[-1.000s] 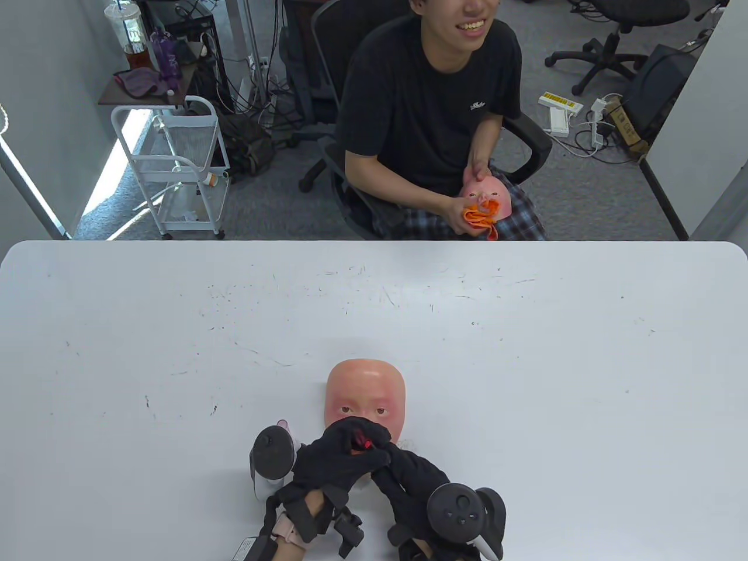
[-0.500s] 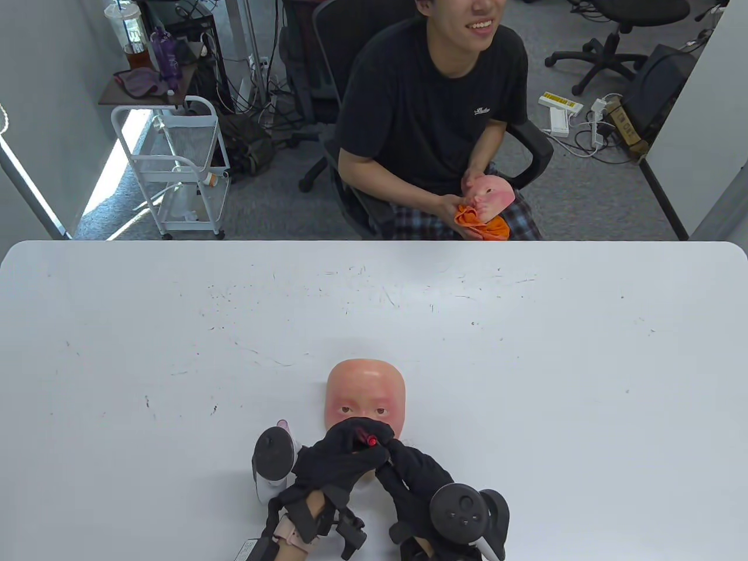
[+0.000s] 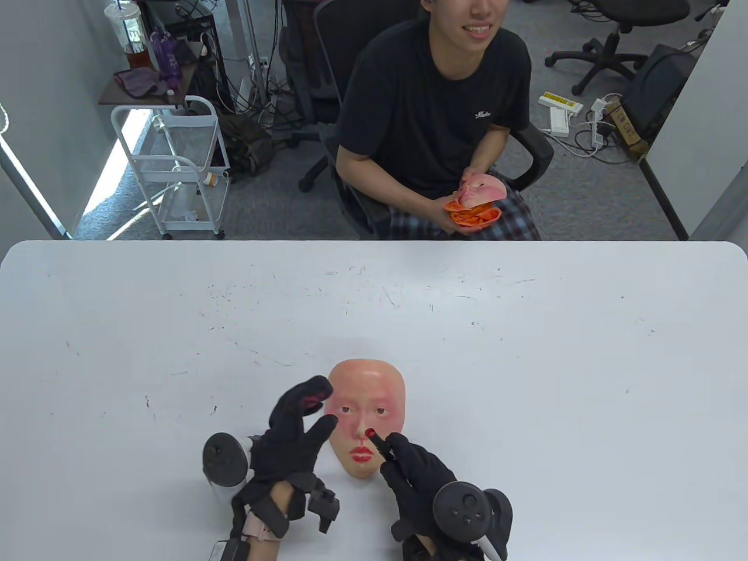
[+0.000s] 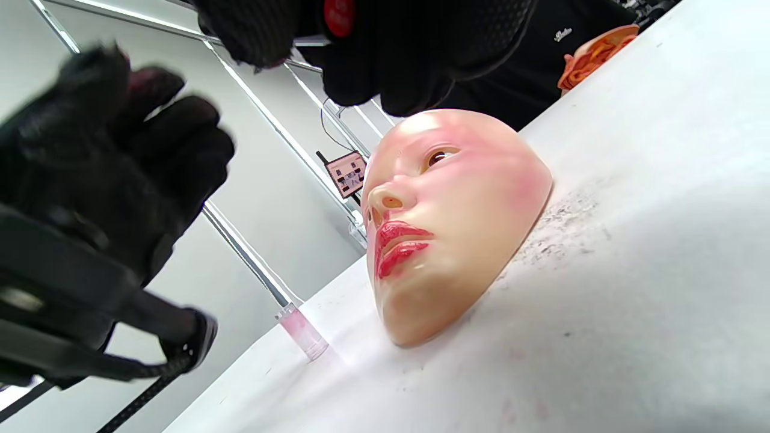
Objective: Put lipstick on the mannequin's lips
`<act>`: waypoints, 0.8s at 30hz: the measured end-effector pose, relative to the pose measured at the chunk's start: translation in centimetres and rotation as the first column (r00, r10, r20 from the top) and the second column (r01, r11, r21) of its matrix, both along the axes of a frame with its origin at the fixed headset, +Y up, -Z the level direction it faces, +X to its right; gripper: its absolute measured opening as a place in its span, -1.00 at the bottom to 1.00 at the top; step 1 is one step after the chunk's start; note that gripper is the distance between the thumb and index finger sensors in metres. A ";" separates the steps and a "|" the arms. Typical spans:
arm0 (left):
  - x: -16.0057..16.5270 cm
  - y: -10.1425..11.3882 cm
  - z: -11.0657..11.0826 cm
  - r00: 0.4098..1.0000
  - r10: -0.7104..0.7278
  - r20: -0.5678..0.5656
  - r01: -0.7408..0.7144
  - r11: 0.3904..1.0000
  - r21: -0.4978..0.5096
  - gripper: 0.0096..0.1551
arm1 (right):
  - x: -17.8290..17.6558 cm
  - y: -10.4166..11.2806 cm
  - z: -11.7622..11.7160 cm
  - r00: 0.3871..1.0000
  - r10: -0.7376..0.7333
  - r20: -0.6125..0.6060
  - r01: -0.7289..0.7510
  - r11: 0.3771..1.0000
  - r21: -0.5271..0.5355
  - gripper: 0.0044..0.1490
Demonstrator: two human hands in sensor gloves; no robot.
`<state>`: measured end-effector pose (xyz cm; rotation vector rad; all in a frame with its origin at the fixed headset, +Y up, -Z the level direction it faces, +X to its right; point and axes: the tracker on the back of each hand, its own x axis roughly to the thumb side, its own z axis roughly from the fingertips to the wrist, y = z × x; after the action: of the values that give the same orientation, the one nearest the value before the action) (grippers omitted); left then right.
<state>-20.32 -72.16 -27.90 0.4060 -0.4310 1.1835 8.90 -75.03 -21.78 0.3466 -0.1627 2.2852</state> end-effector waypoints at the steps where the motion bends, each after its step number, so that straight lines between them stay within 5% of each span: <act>1: -0.8 0.1 0.0 0.996 -0.070 -0.055 0.070 0.998 -0.008 -0.21 | 0.0 0.0 0.0 1.000 -0.004 0.002 0.004 1.000 -0.003 -0.32; 4: -2.8 -0.4 0.0 0.941 -0.294 -0.169 0.279 0.955 -0.105 -0.20 | 0.1 0.0 0.0 1.000 0.006 0.004 -0.006 1.000 -0.005 -0.32; 8: -3.3 -1.9 -0.7 0.913 -0.390 -0.122 0.342 0.893 -0.293 -0.15 | 0.0 0.0 -0.1 1.000 0.015 -0.006 -0.015 1.000 -0.009 -0.32; 11: -2.8 -3.2 -1.2 0.824 -0.564 -0.045 0.493 0.755 -0.432 -0.11 | -0.1 0.0 -0.1 1.000 0.026 -0.010 -0.026 1.000 -0.012 -0.32; 18: -1.0 -4.5 -1.9 0.592 -0.804 0.062 0.685 0.461 -0.564 -0.17 | -0.2 -0.1 -0.1 0.999 0.042 -0.019 -0.042 0.999 -0.022 -0.32; 20: -0.9 -4.8 -2.0 0.566 -0.822 0.063 0.699 0.438 -0.566 -0.28 | -0.3 -0.1 -0.1 0.999 0.048 -0.021 -0.048 0.999 -0.023 -0.32; 24: -1.1 -4.2 -1.7 0.675 -0.737 -0.005 0.631 0.581 -0.514 -0.42 | -0.4 -0.2 -0.1 0.998 0.061 -0.029 -0.061 0.998 -0.029 -0.32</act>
<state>-21.46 -76.40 -29.62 -0.0861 -0.0602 0.4172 8.51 -75.21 -21.88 0.3727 -0.1045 2.3391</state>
